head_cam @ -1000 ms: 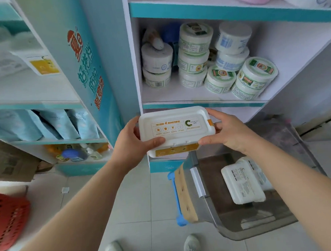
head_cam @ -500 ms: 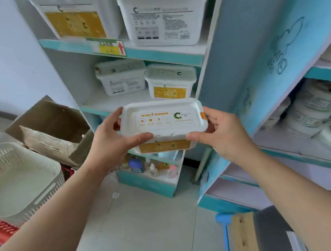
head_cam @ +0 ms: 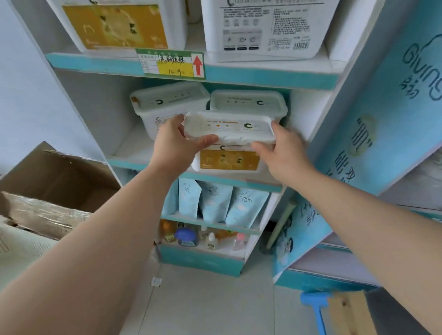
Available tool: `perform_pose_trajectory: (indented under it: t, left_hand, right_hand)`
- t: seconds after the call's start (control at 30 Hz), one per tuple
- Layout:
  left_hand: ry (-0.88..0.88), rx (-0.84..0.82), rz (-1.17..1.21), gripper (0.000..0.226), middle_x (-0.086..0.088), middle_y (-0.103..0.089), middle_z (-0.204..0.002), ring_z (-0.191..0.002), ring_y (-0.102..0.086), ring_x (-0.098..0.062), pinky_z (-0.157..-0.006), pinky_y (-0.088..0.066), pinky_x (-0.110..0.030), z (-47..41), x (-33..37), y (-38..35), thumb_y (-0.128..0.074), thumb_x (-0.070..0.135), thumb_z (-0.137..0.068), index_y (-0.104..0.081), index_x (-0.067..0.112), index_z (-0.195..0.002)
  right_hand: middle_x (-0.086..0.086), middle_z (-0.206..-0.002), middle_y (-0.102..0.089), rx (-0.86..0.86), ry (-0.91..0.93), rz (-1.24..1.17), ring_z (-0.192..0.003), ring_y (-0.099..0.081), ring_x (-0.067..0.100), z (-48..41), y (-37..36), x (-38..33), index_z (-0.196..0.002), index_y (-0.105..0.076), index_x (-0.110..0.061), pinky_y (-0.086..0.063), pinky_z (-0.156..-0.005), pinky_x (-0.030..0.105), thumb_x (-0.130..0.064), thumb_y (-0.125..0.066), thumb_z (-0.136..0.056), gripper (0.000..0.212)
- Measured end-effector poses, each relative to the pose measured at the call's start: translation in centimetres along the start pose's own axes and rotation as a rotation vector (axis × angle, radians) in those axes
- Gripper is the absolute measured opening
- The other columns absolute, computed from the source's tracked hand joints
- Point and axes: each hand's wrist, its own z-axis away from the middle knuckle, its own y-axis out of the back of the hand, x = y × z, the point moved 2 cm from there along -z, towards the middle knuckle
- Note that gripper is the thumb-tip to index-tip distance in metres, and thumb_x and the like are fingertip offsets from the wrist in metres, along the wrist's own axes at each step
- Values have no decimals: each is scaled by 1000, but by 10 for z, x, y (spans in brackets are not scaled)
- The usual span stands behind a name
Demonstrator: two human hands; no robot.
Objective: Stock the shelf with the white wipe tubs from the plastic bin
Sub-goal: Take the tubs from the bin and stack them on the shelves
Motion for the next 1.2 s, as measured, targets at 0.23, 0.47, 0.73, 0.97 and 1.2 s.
perform_pose_trajectory:
  t: [0.23,0.47,0.73,0.97,1.2]
  left_hand:
    - [-12,19,-57,72,0,-52,-104,-97,-52,-15,-80,-38,-23,-22,-16,-18,-78,29,-77,-44,11,-138]
    - [-32,110,2,60,-1,-54,-111,-101,-53,-16,-85,-47,-25,-14,-20,-28,-81,17,-74,-48,13,-123]
    - [-50,143,45,57,-2,-51,-105,-92,-50,-14,-85,-50,-23,-8,-23,-33,-81,12,-73,-47,13,-118]
    - [-57,87,-88,49,-5,-50,-118,-95,-51,-18,-89,-51,-36,-8,-26,-35,-76,11,-78,-43,16,-114]
    - [18,56,-156,80,-7,-43,-135,-108,-49,-18,-87,-36,-26,19,-15,-37,-74,28,-81,-27,23,-145]
  right_hand:
    - [10,-128,-49,72,-57,247,-120,-43,27,-22,-6,-2,-127,-50,-10,-35,-103,37,-36,-59,-90,45]
    - [8,-130,-51,183,-11,238,-118,-47,27,-17,-7,-2,-125,-54,-8,-42,-98,41,-22,-69,-84,46]
    - [10,-125,-49,210,25,321,-112,-48,28,-18,-13,1,-125,-47,-7,-48,-87,44,-25,-70,-83,51]
    - [12,-126,-46,200,57,313,-110,-45,28,-7,-23,6,-120,-44,-7,-48,-85,47,-27,-71,-81,52]
    - [17,-147,-34,174,62,193,-138,-27,32,12,-23,6,-130,-40,-1,-20,-115,40,-30,-64,-87,57]
